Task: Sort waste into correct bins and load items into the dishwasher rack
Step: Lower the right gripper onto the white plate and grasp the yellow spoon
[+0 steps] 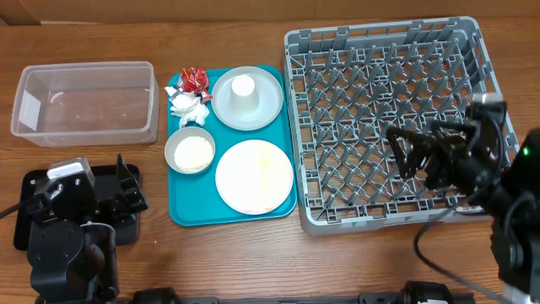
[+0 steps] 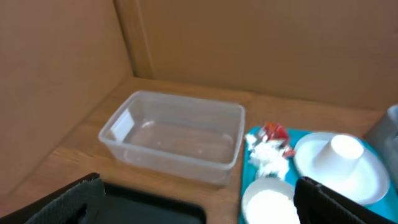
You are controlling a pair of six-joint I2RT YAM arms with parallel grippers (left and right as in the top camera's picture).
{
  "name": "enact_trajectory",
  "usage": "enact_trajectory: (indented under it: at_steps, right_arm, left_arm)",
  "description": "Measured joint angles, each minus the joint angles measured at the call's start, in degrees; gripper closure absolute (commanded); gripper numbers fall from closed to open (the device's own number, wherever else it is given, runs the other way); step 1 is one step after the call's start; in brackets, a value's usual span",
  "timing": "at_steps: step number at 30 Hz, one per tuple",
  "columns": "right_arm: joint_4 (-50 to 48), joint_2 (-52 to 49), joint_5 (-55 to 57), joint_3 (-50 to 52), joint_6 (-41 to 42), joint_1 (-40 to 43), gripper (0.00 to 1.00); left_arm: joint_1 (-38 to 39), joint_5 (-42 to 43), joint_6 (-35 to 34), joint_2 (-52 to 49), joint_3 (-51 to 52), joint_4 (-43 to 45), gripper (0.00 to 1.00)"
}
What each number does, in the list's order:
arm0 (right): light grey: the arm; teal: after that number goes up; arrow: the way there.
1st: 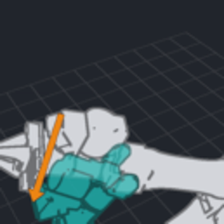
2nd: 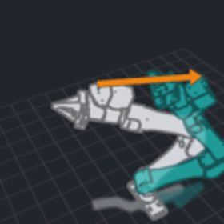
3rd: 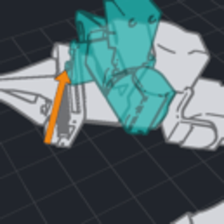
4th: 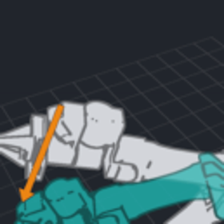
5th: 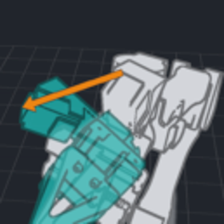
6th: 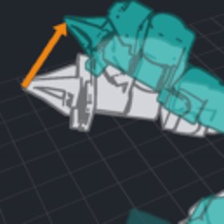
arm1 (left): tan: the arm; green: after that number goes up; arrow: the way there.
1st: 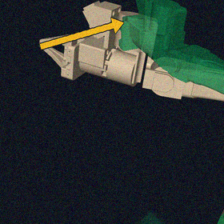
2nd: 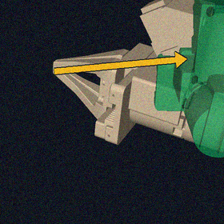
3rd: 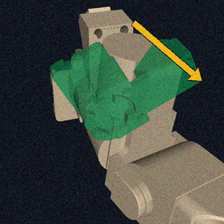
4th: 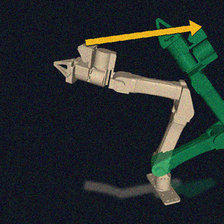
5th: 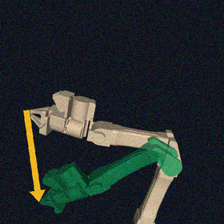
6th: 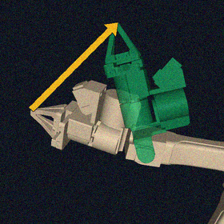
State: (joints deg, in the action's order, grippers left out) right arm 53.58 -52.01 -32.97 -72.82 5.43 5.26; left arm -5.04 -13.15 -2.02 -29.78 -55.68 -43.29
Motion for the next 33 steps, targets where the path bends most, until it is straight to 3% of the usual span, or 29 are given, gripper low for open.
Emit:
enact_trajectory:
  at_steps: [4,12,16,18,19,21,26,29,33]
  right_arm:
    - [-1.2,-6.1,-0.7,-0.2,4.2,-3.8,0.00]
    - [-0.5,-21.6,17.0,-0.3,12.7,-32.3,0.00]
    - [-6.2,-29.6,23.0,-0.3,15.4,-45.7,0.00]
    - [-8.6,-32.5,24.2,-0.3,16.1,-48.3,0.02]
    - [-9.7,-34.1,25.2,-0.3,17.6,-48.5,0.11]
    - [-12.1,-36.2,26.9,-0.3,21.0,-48.4,0.18]
    - [-16.3,-44.7,29.0,-0.3,27.3,-48.7,0.25]
    - [-16.5,-50.4,29.9,-0.3,30.1,-49.4,0.37]
    - [-16.7,-56.1,31.0,-0.3,32.2,-49.7,0.42]
  left_arm:
    - [0.0,-0.4,-0.1,0.0,0.0,-4.2,0.00]
    - [0.0,-8.5,-8.7,-0.2,0.0,-8.8,0.00]
    - [0.0,-10.7,-13.2,-1.2,-0.1,-12.6,0.00]
    - [0.0,-10.9,-14.6,-2.1,-0.1,-13.8,0.00]
    - [0.0,-10.9,-15.0,-2.3,-0.1,-14.3,0.00]
    - [0.0,-10.9,-15.5,-2.3,-0.1,-15.9,0.00]
    - [0.0,-10.9,-15.9,-2.3,-0.1,-18.9,0.00]
    - [0.0,-10.9,-15.9,-2.3,-0.1,-19.1,0.00]
    - [0.0,-10.9,-15.9,-2.3,-0.1,-19.1,0.00]
